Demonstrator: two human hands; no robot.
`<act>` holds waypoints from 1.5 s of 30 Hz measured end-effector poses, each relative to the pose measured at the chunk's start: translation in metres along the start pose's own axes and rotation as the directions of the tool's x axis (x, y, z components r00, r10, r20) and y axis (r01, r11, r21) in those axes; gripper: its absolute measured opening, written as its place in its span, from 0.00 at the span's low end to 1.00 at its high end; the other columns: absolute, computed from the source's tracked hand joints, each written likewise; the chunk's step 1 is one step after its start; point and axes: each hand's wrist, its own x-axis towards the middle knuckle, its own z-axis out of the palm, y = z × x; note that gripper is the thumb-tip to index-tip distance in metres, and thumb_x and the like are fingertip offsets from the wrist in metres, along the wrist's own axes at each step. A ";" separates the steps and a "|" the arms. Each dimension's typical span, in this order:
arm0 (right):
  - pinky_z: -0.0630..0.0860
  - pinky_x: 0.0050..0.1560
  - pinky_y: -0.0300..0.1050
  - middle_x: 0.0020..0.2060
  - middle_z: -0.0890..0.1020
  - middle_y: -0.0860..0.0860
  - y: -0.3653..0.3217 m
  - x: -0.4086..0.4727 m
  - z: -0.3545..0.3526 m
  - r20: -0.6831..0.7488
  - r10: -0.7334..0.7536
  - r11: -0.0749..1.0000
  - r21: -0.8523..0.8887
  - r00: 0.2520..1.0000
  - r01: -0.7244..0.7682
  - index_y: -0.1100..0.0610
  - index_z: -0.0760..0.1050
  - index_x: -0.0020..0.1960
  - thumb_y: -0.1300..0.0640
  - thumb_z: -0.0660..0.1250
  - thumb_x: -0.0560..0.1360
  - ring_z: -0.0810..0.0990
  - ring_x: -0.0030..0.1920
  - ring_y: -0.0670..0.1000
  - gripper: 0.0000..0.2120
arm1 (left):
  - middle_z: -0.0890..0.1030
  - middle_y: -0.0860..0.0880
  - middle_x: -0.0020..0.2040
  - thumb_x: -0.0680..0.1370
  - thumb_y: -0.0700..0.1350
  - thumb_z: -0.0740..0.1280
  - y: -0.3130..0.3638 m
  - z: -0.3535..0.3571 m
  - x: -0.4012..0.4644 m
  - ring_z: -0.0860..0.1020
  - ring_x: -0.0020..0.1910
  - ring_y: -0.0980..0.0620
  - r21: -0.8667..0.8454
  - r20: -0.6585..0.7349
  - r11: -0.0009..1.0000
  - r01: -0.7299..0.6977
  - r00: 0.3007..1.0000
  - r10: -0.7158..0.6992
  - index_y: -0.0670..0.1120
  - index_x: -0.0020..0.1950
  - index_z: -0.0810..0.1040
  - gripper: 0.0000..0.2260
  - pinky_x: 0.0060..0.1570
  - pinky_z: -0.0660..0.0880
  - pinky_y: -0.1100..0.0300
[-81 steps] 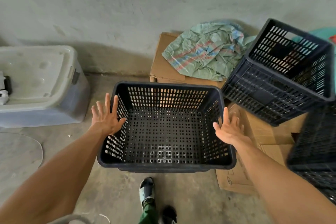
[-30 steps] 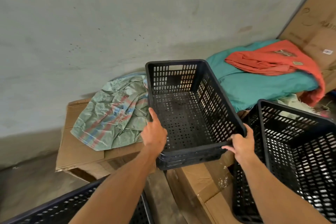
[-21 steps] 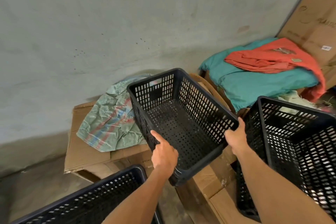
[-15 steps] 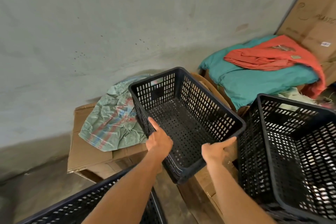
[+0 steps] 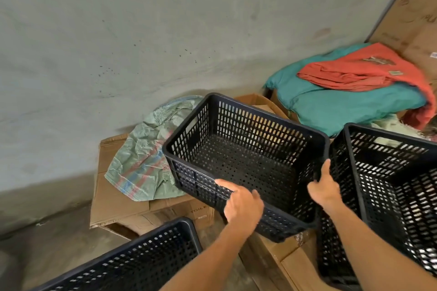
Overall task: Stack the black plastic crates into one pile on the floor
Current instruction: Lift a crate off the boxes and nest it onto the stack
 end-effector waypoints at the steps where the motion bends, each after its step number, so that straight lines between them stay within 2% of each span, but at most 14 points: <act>1: 0.76 0.42 0.53 0.52 0.80 0.65 0.000 0.007 -0.007 0.025 -0.002 1.000 -0.014 1.000 0.003 0.43 0.33 0.80 0.62 0.61 0.79 0.80 0.43 0.62 0.45 | 0.83 0.44 0.54 0.82 0.58 0.56 0.002 -0.001 0.001 0.81 0.54 0.44 0.052 0.027 0.998 -0.036 0.999 0.034 0.25 0.72 0.31 0.45 0.50 0.78 0.51; 3: 0.72 0.33 0.48 0.46 0.81 0.63 -0.004 0.014 -0.007 0.016 0.005 1.000 -0.012 1.000 -0.005 0.41 0.34 0.80 0.62 0.61 0.80 0.78 0.35 0.59 0.44 | 0.83 0.42 0.52 0.82 0.60 0.54 -0.001 -0.016 0.015 0.82 0.50 0.43 0.184 -0.022 0.974 -0.132 0.990 0.138 0.28 0.76 0.46 0.40 0.47 0.79 0.50; 6: 0.77 0.42 0.53 0.48 0.81 0.66 -0.004 0.010 0.011 -0.083 0.010 0.999 -0.051 0.996 -0.015 0.39 0.33 0.80 0.59 0.60 0.81 0.79 0.40 0.61 0.42 | 0.79 0.39 0.58 0.83 0.59 0.53 -0.012 -0.058 0.062 0.80 0.51 0.43 0.381 -0.204 0.904 -0.196 0.935 0.289 0.39 0.76 0.59 0.30 0.48 0.80 0.50; 10: 0.79 0.49 0.60 0.48 0.80 0.68 0.013 0.004 0.023 -0.196 -0.037 0.993 -0.120 0.980 0.013 0.38 0.32 0.79 0.56 0.61 0.81 0.81 0.45 0.66 0.43 | 0.58 0.34 0.77 0.81 0.62 0.57 -0.036 -0.113 0.141 0.61 0.74 0.33 0.570 -0.197 0.814 -0.112 0.943 0.267 0.47 0.81 0.45 0.37 0.68 0.62 0.34; 13: 0.80 0.47 0.60 0.44 0.79 0.67 0.020 0.013 0.024 -0.218 -0.063 0.992 -0.117 0.974 0.038 0.38 0.32 0.79 0.58 0.61 0.80 0.80 0.42 0.66 0.44 | 0.52 0.32 0.78 0.79 0.65 0.59 -0.052 -0.132 0.195 0.58 0.75 0.31 0.584 -0.174 0.806 -0.093 0.956 0.236 0.54 0.80 0.35 0.42 0.66 0.61 0.30; 15: 0.80 0.46 0.60 0.40 0.77 0.64 0.022 0.020 0.026 -0.242 -0.059 0.992 -0.124 0.968 0.030 0.37 0.33 0.79 0.58 0.61 0.80 0.79 0.40 0.65 0.44 | 0.58 0.31 0.75 0.78 0.65 0.60 -0.052 -0.139 0.221 0.68 0.69 0.31 0.554 -0.145 0.824 -0.119 0.961 0.237 0.55 0.79 0.31 0.43 0.62 0.70 0.34; 17: 0.80 0.45 0.59 0.39 0.77 0.64 0.024 0.025 0.029 -0.261 -0.075 0.989 -0.144 0.962 0.038 0.38 0.33 0.79 0.57 0.61 0.80 0.78 0.37 0.64 0.43 | 0.75 0.32 0.64 0.79 0.65 0.59 -0.054 -0.141 0.238 0.79 0.55 0.35 0.565 -0.125 0.808 -0.168 0.950 0.285 0.53 0.79 0.31 0.43 0.54 0.77 0.40; 20: 0.76 0.41 0.54 0.40 0.80 0.65 0.025 0.034 0.032 -0.303 -0.094 0.975 -0.221 0.948 0.026 0.39 0.33 0.79 0.52 0.58 0.81 0.78 0.36 0.62 0.39 | 0.82 0.37 0.48 0.80 0.61 0.60 -0.060 -0.140 0.247 0.78 0.37 0.44 0.590 -0.193 0.782 -0.200 0.906 0.378 0.52 0.81 0.38 0.39 0.42 0.78 0.46; 22: 0.71 0.40 0.52 0.43 0.81 0.64 0.023 0.042 0.028 -0.319 -0.092 0.951 -0.309 0.943 -0.012 0.38 0.33 0.79 0.47 0.52 0.82 0.76 0.35 0.60 0.34 | 0.82 0.37 0.47 0.80 0.60 0.60 -0.065 -0.142 0.245 0.80 0.37 0.43 0.622 -0.182 0.750 -0.225 0.890 0.419 0.51 0.81 0.40 0.38 0.42 0.78 0.45; 24: 0.73 0.40 0.52 0.43 0.82 0.62 0.018 0.050 0.020 -0.306 -0.098 0.927 -0.373 0.947 -0.025 0.39 0.33 0.79 0.45 0.48 0.83 0.78 0.36 0.60 0.31 | 0.83 0.39 0.47 0.80 0.61 0.60 -0.072 -0.143 0.239 0.82 0.41 0.41 0.673 -0.158 0.704 -0.227 0.886 0.436 0.50 0.81 0.40 0.39 0.44 0.78 0.44; 28: 0.80 0.42 0.53 0.41 0.82 0.60 0.010 0.063 0.004 -0.232 -0.115 0.901 -0.433 0.966 0.003 0.40 0.31 0.79 0.45 0.45 0.83 0.80 0.36 0.59 0.30 | 0.75 0.47 0.29 0.82 0.61 0.55 -0.086 -0.130 0.220 0.73 0.26 0.48 0.652 -0.221 0.741 -0.162 0.894 0.390 0.52 0.81 0.39 0.36 0.36 0.77 0.49; 38: 0.80 0.42 0.55 0.37 0.82 0.59 0.009 0.067 0.004 -0.216 -0.166 0.897 -0.438 0.962 0.056 0.41 0.33 0.80 0.46 0.46 0.84 0.81 0.35 0.59 0.30 | 0.77 0.44 0.31 0.83 0.54 0.57 -0.086 -0.123 0.219 0.76 0.28 0.47 0.374 -0.272 0.920 -0.116 0.935 0.228 0.66 0.79 0.41 0.31 0.32 0.73 0.51; 42: 0.80 0.43 0.56 0.38 0.82 0.60 0.011 0.067 0.005 -0.219 -0.179 0.904 -0.421 0.959 0.073 0.43 0.33 0.80 0.47 0.47 0.84 0.81 0.36 0.60 0.31 | 0.77 0.44 0.29 0.83 0.51 0.59 -0.086 -0.124 0.211 0.76 0.25 0.47 0.350 -0.273 0.921 -0.169 0.923 0.273 0.62 0.80 0.43 0.31 0.24 0.72 0.57; 45: 0.80 0.42 0.56 0.37 0.82 0.60 0.015 0.063 0.006 -0.221 -0.193 0.903 -0.420 0.956 0.086 0.44 0.33 0.80 0.48 0.48 0.84 0.80 0.35 0.60 0.31 | 0.76 0.44 0.30 0.84 0.52 0.58 -0.088 -0.125 0.204 0.76 0.26 0.47 0.389 -0.279 0.907 -0.159 0.918 0.281 0.60 0.81 0.44 0.30 0.28 0.73 0.55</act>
